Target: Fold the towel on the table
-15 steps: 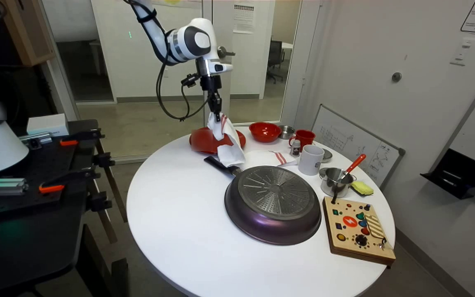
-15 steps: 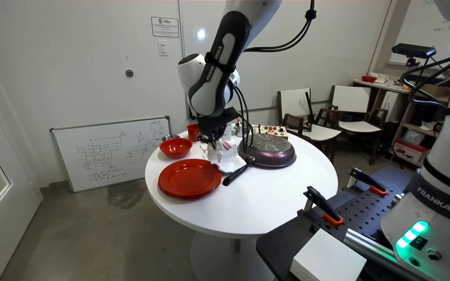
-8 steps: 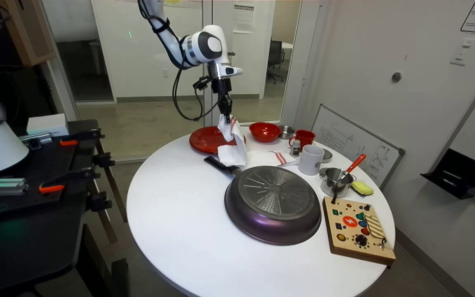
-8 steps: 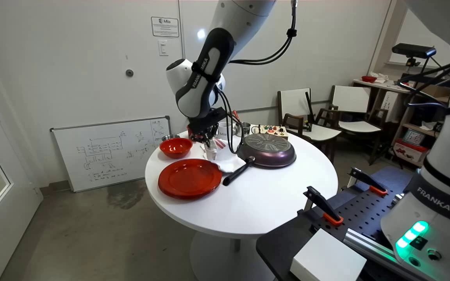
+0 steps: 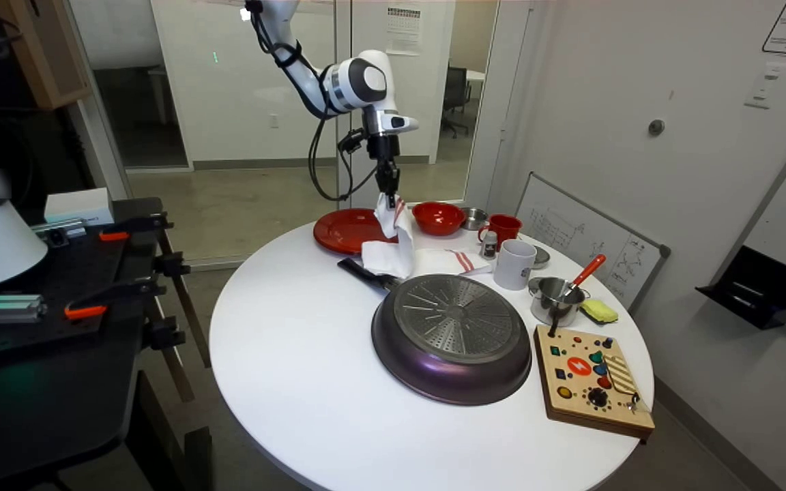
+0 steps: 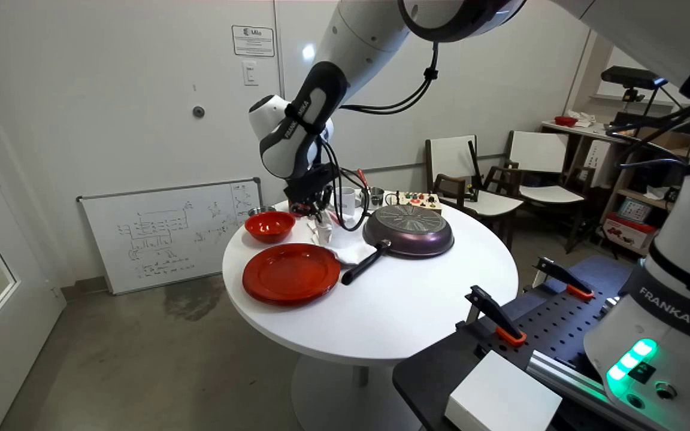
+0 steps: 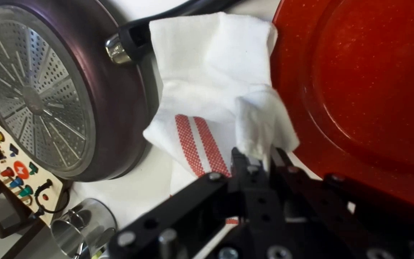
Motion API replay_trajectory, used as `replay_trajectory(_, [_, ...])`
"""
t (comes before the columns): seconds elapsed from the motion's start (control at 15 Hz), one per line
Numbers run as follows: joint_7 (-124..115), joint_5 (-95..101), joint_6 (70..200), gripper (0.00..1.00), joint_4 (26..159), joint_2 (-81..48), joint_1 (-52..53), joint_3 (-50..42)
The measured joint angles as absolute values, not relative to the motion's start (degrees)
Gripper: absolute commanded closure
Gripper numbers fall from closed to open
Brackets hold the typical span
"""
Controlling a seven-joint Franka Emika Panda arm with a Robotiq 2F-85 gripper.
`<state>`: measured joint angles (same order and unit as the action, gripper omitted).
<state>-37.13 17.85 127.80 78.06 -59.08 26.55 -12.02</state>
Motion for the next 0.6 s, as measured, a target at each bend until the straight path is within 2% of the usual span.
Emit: replay_trajectory(0.6, [-36.9,17.32,115.14,0.94,60.27,-68.86,22.07,-9.01])
